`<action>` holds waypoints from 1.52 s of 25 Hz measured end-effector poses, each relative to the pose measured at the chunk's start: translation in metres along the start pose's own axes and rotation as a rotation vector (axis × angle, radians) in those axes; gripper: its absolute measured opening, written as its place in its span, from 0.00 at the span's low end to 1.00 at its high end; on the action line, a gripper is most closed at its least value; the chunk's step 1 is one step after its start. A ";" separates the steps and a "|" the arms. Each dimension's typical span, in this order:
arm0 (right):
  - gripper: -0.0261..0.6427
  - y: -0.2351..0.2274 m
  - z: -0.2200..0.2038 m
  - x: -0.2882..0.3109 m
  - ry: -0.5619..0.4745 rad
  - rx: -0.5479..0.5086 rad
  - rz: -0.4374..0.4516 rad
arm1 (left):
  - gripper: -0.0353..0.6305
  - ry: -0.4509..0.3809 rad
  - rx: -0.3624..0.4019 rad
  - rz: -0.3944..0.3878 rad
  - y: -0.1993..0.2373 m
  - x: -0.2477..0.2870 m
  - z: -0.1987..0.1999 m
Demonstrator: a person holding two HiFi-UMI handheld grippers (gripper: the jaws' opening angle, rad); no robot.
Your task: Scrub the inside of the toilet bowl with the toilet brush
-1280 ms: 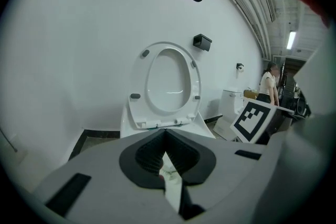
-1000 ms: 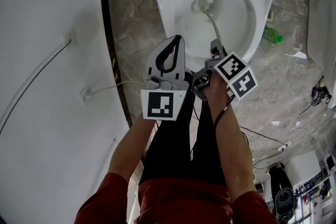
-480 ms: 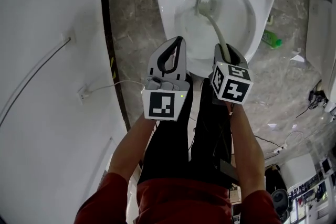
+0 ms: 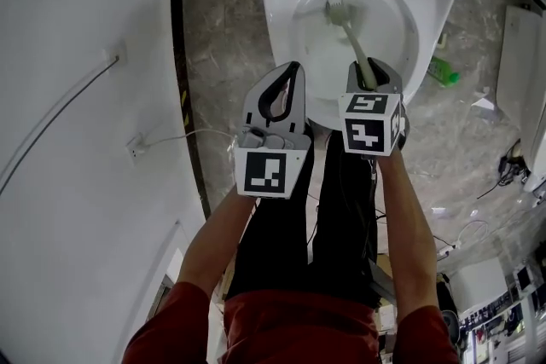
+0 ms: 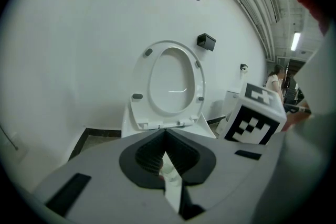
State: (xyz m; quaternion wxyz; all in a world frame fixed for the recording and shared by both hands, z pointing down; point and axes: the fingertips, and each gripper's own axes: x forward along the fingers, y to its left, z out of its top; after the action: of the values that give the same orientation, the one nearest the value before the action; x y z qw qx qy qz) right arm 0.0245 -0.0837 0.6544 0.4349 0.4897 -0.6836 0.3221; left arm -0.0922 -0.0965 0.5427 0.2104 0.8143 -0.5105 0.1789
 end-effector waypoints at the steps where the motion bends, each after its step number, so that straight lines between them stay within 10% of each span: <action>1: 0.20 -0.001 -0.003 0.007 0.009 -0.022 -0.007 | 0.06 0.000 -0.002 0.001 0.001 0.000 0.000; 17: 0.20 -0.039 0.002 -0.042 -0.054 0.371 0.003 | 0.06 0.014 0.008 -0.017 -0.001 0.002 0.001; 38: 0.20 -0.070 -0.025 -0.018 -0.008 0.543 -0.028 | 0.06 0.018 0.020 -0.055 -0.023 0.012 0.006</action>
State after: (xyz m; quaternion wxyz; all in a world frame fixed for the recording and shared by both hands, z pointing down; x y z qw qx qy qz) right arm 0.1006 -0.0766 0.6494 0.2893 0.5991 -0.5671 0.4856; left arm -0.0661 -0.0995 0.5396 0.2115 0.8285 -0.4842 0.1855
